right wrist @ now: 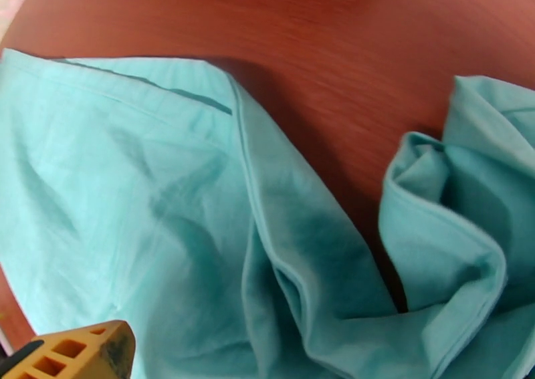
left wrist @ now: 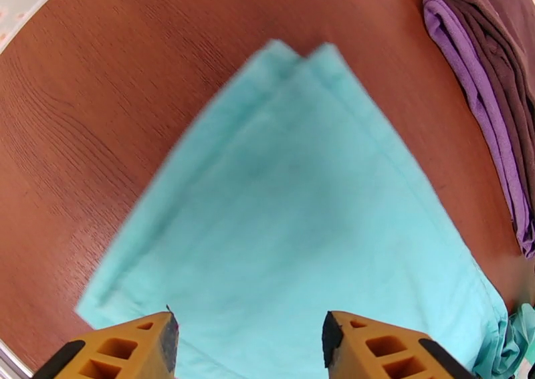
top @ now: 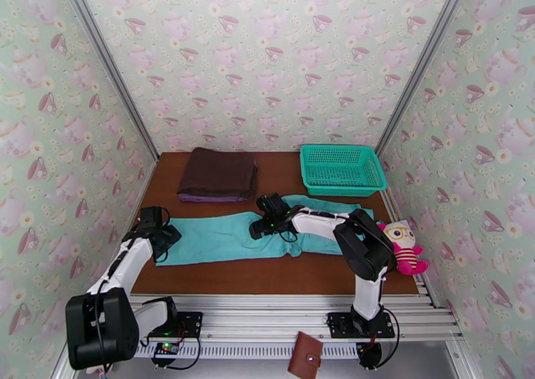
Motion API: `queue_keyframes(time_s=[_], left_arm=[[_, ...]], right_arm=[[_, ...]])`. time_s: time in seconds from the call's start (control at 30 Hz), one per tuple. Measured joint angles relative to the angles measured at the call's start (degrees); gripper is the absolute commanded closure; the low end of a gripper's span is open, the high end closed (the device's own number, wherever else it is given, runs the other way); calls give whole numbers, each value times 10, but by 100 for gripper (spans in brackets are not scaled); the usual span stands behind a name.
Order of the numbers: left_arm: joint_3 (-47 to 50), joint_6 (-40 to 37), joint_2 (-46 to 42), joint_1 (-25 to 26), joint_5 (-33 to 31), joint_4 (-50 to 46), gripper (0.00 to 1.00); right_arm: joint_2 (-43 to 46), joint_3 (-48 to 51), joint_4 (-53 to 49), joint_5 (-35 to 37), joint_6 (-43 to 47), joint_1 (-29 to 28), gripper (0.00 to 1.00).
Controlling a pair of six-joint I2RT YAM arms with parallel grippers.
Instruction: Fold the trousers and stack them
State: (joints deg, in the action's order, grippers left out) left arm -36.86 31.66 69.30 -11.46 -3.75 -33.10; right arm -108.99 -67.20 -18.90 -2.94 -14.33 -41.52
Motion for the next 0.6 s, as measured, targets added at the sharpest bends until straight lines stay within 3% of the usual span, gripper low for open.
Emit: queue_keyframes(time_s=[0.3, 0.4, 0.6], left_arm=[[-149, -83, 174, -1, 1, 17, 42], [-197, -109, 225, -1, 19, 33, 49], [-229, -142, 286, 15, 46, 47, 53]], right_arm=[[123, 95, -16, 20, 11, 7, 1], [164, 103, -14, 8, 11, 7, 1], [175, 128, 35, -18, 11, 7, 1]])
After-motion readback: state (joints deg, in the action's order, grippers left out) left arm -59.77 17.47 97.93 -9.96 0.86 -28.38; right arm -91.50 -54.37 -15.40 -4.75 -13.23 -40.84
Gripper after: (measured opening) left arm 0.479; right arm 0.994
